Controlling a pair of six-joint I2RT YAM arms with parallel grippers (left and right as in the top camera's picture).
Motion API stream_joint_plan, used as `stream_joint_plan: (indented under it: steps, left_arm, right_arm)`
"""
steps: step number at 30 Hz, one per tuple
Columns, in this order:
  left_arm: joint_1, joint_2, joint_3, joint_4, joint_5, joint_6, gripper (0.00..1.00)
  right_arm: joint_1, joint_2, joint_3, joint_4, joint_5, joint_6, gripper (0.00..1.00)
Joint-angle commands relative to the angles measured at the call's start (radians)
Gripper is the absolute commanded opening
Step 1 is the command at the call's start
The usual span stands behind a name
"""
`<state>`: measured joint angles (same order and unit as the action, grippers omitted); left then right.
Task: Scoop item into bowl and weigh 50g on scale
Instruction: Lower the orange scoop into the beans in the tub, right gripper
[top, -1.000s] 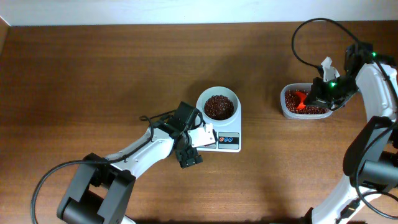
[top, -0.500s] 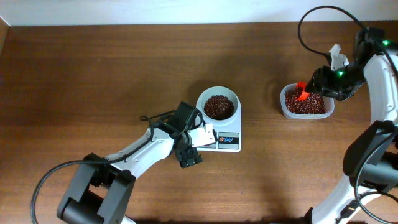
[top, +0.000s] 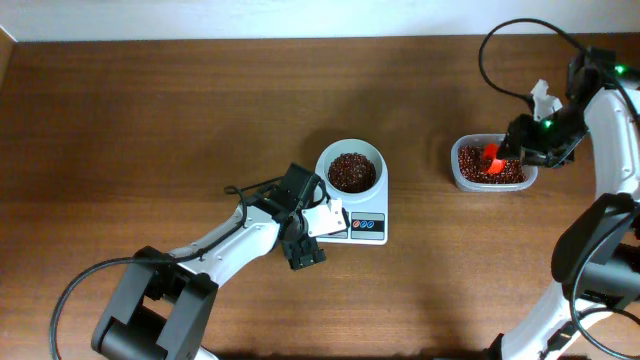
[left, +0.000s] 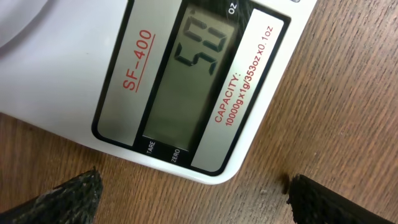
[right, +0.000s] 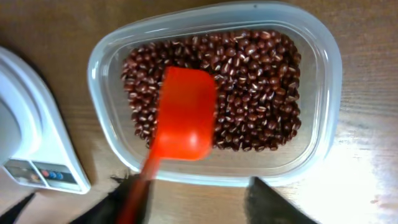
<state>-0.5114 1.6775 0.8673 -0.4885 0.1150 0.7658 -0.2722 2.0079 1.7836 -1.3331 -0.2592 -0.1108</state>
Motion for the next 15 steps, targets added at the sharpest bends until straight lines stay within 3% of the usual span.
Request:
stream_joint_plan:
  steps: [1,5,9,10,13,15]
  left_arm:
    - [-0.001,0.009,-0.005,-0.002,0.000,-0.006,0.99]
    - [-0.001,0.009,-0.005,-0.002,0.000,-0.006,0.99]
    - [-0.001,0.009,-0.005,-0.002,0.000,-0.006,0.99]
    - [-0.001,0.009,-0.005,-0.002,0.000,-0.006,0.99]
    - [-0.001,0.009,-0.005,-0.002,0.000,-0.006,0.99]
    - [-0.001,0.009,-0.005,-0.002,0.000,-0.006,0.99]
  right_arm:
    - [0.004,-0.003,-0.021,0.024,0.002,-0.003,0.73]
    - [0.003,-0.003,-0.021,0.032,-0.001,-0.004,0.96]
    - [0.003,-0.003,-0.021,0.028,0.003,-0.004,1.00]
    - [0.003,-0.003,-0.021,0.027,0.003,-0.004,0.93]
    - [0.003,-0.003,-0.021,0.024,0.002,-0.004,0.47]
    - [0.003,-0.003,-0.021,0.024,0.002,-0.004,0.28]
